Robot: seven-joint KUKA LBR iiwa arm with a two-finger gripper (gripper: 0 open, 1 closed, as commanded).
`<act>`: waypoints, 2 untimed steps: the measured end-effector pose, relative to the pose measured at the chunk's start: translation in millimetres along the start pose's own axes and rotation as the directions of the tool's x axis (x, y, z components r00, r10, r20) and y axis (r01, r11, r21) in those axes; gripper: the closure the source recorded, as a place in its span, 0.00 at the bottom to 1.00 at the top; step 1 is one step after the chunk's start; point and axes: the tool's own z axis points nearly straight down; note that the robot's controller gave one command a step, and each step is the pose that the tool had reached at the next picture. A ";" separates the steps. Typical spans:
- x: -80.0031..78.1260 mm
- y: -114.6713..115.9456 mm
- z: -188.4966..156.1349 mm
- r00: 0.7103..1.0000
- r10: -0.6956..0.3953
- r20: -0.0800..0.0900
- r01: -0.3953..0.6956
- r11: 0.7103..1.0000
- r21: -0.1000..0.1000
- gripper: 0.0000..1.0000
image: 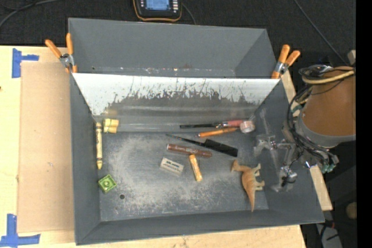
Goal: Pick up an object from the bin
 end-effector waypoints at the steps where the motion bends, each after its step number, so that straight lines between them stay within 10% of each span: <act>1: 10.8 3.1 -5.9 0.990 -0.142 0.003 0.142 0.990 0.002 0.00; 2: 6.6 2.7 7.7 0.882 -0.470 -0.002 0.470 0.882 -0.007 0.00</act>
Offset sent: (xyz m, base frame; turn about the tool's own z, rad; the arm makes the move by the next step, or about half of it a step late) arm -0.0070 -0.0003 -0.0059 -0.4912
